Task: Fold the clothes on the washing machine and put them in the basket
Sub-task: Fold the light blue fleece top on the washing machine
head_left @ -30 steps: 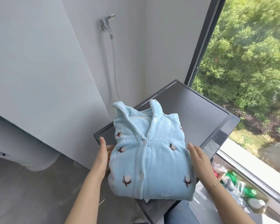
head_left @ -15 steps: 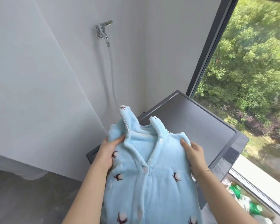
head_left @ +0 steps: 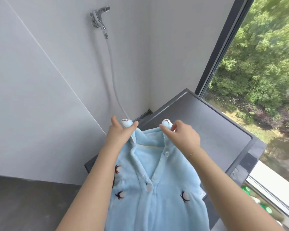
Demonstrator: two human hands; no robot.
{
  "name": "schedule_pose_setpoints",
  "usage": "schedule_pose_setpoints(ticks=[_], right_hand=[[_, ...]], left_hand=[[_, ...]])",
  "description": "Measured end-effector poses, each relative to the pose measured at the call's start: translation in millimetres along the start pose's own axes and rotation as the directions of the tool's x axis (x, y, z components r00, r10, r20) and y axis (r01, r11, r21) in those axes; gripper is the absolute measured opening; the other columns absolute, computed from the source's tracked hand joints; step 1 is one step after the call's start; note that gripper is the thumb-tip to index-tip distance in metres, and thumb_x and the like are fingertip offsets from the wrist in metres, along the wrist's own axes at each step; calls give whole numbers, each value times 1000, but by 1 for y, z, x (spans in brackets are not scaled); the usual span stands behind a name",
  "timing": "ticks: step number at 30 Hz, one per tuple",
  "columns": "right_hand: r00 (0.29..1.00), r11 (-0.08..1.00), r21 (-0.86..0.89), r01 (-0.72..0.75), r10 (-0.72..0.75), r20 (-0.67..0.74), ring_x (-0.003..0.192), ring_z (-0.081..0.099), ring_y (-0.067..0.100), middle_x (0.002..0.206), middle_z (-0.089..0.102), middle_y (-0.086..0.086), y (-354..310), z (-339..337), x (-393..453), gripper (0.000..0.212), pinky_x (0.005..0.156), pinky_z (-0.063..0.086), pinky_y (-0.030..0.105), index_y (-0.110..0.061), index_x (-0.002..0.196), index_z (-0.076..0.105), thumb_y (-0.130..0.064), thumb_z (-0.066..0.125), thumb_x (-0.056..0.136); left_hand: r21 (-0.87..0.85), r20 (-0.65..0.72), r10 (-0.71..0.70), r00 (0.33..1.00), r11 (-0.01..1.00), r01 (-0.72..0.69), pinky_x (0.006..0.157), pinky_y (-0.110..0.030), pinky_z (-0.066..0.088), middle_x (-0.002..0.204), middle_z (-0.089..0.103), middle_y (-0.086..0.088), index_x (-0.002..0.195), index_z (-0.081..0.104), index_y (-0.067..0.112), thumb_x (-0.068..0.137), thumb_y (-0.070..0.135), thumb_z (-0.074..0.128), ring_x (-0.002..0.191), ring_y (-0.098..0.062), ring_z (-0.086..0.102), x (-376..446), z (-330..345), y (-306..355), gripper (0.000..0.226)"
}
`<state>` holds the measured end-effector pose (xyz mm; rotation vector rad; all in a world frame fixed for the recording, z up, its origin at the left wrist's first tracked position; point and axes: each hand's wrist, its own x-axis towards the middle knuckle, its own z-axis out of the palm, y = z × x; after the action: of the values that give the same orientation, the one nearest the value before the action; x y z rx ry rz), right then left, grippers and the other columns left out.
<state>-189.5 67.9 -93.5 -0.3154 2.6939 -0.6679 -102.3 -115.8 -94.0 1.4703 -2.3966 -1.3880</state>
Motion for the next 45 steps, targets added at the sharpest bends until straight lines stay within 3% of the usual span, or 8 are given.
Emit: schedule_pose_setpoints(ticks=[4,7,11,23,28,33,41,45], right_hand=[[991,990,-119,-78,91,101,79,52,26,82,50,-2,-1,23,15,36,64,35,31,-13,99,39,-44,54,86],[990,933,331,-143,136,43,75,56,26,76,56,0,23,20,17,12,58,39,28,-10,90,52,-21,49,87],[855,230,831,-506,257,449,84,62,27,88,66,13,46,3,19,23,75,53,33,-4,105,67,-18,59,88],[724,-499,577,-646,-163,670,90,71,38,108,68,25,69,-8,4,78,74,58,52,13,115,60,25,84,43],[819,-132,815,-564,35,572,62,71,18,74,71,14,52,5,-16,23,58,59,26,10,109,58,1,62,89],[936,400,854,-332,251,246,58,69,10,86,66,1,55,14,-24,78,54,51,18,-19,149,20,-13,69,88],[942,-189,925,-330,4,337,71,71,13,80,68,7,43,8,-37,5,69,58,19,-8,94,56,-2,58,93],[975,529,819,-221,126,182,66,69,15,100,66,21,52,26,-42,12,72,57,29,-11,94,59,-4,67,88]], left_hand=[[148,104,-116,988,984,100,82,-33,50,105,64,-15,109,57,6,74,38,68,99,-28,64,19,13,-2,49],[-449,204,-196,959,852,270,70,-34,54,81,63,-12,93,62,4,77,31,66,81,-26,64,23,-2,-17,31],[-735,342,-149,928,572,363,75,-33,51,73,71,-6,96,63,9,97,26,47,88,-25,64,20,-27,-32,24],[-783,586,176,791,-128,609,49,-39,57,74,69,-21,94,63,-13,35,-20,86,59,-30,69,-1,-39,-55,64],[-873,375,47,926,355,336,79,-29,59,104,67,-22,120,52,-3,83,-8,62,86,-19,72,-31,1,-48,38],[-654,79,-29,996,753,74,93,-37,52,130,52,-2,146,13,40,76,18,75,107,-18,64,-33,12,-58,96],[-896,213,93,973,416,157,79,-26,57,85,65,-9,93,57,18,92,-4,51,77,-18,65,-56,16,-29,22],[-322,116,29,993,947,10,81,-31,52,104,65,-1,103,63,29,87,19,64,97,-19,64,-54,19,-56,19]])
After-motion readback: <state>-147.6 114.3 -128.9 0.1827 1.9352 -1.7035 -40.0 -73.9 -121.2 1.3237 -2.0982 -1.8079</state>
